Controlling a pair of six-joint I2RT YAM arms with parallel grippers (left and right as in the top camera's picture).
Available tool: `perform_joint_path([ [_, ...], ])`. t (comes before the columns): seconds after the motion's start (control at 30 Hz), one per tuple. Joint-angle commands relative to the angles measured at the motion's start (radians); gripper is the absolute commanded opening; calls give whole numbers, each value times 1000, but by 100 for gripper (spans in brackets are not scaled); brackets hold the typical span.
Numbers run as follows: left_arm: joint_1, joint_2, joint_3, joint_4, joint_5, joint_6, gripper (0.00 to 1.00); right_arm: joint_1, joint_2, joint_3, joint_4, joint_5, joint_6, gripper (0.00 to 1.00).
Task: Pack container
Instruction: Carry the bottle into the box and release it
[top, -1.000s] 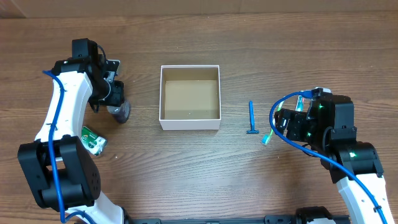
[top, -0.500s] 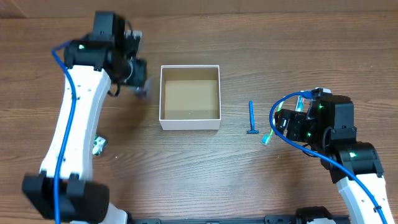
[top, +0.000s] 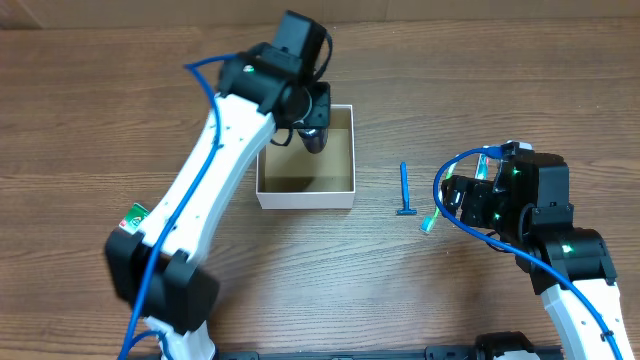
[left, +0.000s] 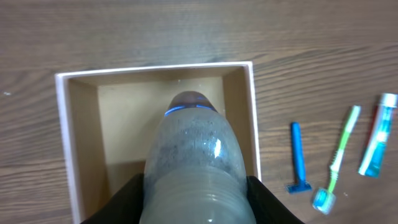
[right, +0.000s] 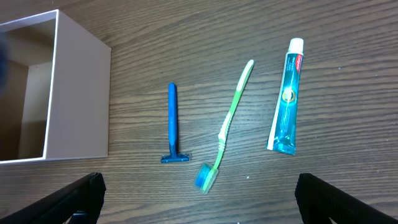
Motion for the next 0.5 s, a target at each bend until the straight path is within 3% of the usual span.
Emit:
perform_joint_path([
  [0.0,-19,99,15,48,-13,-39,4,-4,-5,28,0,1,2,100],
  [0.4,-47,252,15,173,16,-39,6,-4,-5,28,-4,-10,1,100],
  [0.47,-48,252,15,172,17,-39,43,-4,-5,28,-4,-10,1,100],
])
